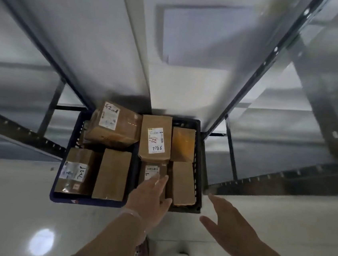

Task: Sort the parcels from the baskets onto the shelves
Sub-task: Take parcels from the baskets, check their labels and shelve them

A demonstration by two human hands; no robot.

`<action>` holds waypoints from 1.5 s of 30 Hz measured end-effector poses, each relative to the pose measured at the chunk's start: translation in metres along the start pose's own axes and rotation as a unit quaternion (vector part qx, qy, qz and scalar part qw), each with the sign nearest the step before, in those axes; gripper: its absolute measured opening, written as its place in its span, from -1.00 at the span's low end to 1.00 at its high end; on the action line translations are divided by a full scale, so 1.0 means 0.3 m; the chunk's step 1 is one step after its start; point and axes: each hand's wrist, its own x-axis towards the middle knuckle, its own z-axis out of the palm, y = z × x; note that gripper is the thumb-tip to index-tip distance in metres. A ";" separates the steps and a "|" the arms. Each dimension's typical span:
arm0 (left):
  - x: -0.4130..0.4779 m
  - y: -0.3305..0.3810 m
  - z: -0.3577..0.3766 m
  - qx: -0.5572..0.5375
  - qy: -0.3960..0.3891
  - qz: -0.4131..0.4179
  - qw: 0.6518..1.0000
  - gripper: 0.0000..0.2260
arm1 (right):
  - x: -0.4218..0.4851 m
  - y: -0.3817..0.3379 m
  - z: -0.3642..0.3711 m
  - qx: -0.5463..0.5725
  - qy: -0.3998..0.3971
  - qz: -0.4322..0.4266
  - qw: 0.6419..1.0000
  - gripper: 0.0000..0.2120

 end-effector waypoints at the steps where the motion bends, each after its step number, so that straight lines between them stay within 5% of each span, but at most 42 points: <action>1: 0.056 -0.016 0.032 -0.004 -0.012 -0.004 1.000 -0.41 | 0.061 -0.001 0.020 0.005 -0.005 0.005 1.000 -0.38; 5: 0.262 -0.062 0.177 -0.027 -0.048 -0.009 0.998 -0.41 | 0.302 0.010 0.102 0.048 0.001 0.024 0.999 -0.57; 11: 0.492 -0.142 0.417 -0.108 -0.082 -0.073 0.988 -0.40 | 0.604 0.057 0.271 0.118 0.028 0.042 0.992 -0.60; 16: 0.610 -0.188 0.575 -0.279 -0.115 -0.147 0.942 -0.48 | 0.766 0.125 0.400 0.235 0.032 0.065 0.969 -0.54; 18: 0.639 -0.176 0.613 -0.401 -0.115 -0.161 0.895 -0.67 | 0.809 0.122 0.430 0.273 0.019 0.080 0.959 -0.47; 24: 0.657 -0.142 0.654 -0.558 -0.121 -0.182 0.801 -0.69 | 0.866 0.095 0.466 0.298 0.024 0.180 0.937 -0.05; 28: 0.614 -0.079 0.608 -0.546 -0.058 -0.239 0.801 -0.83 | 0.822 0.105 0.432 0.310 0.044 0.186 0.931 0.11; 31: 0.492 -0.033 0.562 -0.615 -0.025 -0.145 0.775 -0.71 | 0.746 0.095 0.361 0.343 0.065 0.182 0.919 0.16; 33: 0.418 -0.011 0.523 -0.605 0.024 -0.091 0.791 -0.64 | 0.680 0.087 0.302 0.364 0.081 0.169 0.912 0.08; 36: 0.334 0.028 0.412 -0.503 0.032 -0.008 0.864 -0.54 | 0.556 0.071 0.197 0.407 0.084 0.150 0.897 0.04; 41: 0.176 0.075 0.134 -0.320 0.148 0.013 0.936 -0.68 | 0.301 0.001 -0.022 0.501 0.041 0.068 0.862 0.01; 43: 0.093 0.087 -0.013 -0.323 0.207 -0.028 0.923 -0.81 | 0.193 -0.032 -0.117 0.524 0.023 0.021 0.851 0.01; 45: -0.002 0.098 -0.156 -0.434 0.179 -0.078 0.880 -0.51 | 0.091 -0.060 -0.206 0.556 -0.005 -0.022 0.831 -0.12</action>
